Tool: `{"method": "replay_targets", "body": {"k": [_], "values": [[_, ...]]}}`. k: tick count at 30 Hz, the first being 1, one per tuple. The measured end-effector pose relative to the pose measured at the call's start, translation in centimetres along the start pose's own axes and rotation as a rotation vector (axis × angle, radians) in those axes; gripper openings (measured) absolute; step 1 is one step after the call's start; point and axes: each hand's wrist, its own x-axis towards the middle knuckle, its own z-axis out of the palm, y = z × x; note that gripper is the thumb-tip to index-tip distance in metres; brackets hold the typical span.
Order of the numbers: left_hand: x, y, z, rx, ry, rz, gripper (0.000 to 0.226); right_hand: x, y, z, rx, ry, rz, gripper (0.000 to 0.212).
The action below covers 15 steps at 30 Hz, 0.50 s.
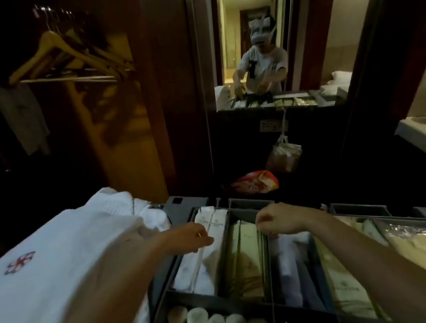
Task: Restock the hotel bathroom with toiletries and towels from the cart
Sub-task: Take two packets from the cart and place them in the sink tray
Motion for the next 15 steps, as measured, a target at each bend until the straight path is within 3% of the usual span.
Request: {"method": "replay_targets", "body": {"k": [6,13,15], "values": [[2.2,-2.0,4.0,0.054,0.223,-0.053,0.040,2.2,1.9,2.5,-0.006,0.039,-0.056,0.022],[3.8,-2.5,7.3,-0.120,0.513,-0.146,0.039,4.4,3.5,5.1,-0.016,0.129,0.016,0.060],[3.7,-2.5,8.2,-0.253,0.626,-0.130,0.035,4.8,3.5,5.8,-0.059,0.161,0.006,0.061]]}}
